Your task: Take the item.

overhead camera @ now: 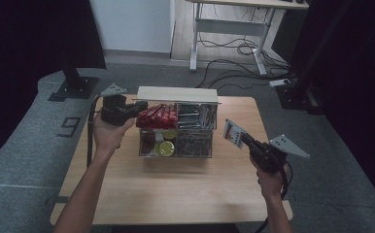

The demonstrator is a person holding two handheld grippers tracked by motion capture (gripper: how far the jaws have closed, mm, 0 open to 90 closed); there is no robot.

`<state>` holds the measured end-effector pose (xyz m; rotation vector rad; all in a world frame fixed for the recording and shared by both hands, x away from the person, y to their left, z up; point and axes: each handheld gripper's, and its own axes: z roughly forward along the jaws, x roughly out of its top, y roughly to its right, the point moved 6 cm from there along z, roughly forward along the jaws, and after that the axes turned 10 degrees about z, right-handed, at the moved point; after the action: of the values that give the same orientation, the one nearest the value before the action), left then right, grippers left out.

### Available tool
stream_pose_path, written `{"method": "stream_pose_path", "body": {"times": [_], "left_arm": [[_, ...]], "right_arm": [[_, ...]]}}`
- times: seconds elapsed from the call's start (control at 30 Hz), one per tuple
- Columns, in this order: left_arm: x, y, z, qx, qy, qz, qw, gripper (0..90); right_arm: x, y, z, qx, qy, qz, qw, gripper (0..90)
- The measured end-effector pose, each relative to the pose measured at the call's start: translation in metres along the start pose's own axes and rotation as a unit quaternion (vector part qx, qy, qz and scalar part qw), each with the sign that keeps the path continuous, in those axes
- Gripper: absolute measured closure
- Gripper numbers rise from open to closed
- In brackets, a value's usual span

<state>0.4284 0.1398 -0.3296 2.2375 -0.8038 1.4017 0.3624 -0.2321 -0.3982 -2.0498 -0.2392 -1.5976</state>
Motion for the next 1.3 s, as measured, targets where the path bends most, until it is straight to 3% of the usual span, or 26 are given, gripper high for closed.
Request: {"method": "stream_pose_path", "body": {"times": [1.0,1.3], "left_arm": [[0.0,0.0,0.0,0.001,-0.001,0.0,1.0,90.0],[0.0,0.001,0.0,0.001,-0.002,0.001,1.0,90.0]], "right_arm": [[-0.035,0.046,0.007,-0.042,-0.033,0.03,0.9981,89.9],[-0.045,0.059,0.01,-0.061,-0.043,0.028,0.9968,89.9]]}}
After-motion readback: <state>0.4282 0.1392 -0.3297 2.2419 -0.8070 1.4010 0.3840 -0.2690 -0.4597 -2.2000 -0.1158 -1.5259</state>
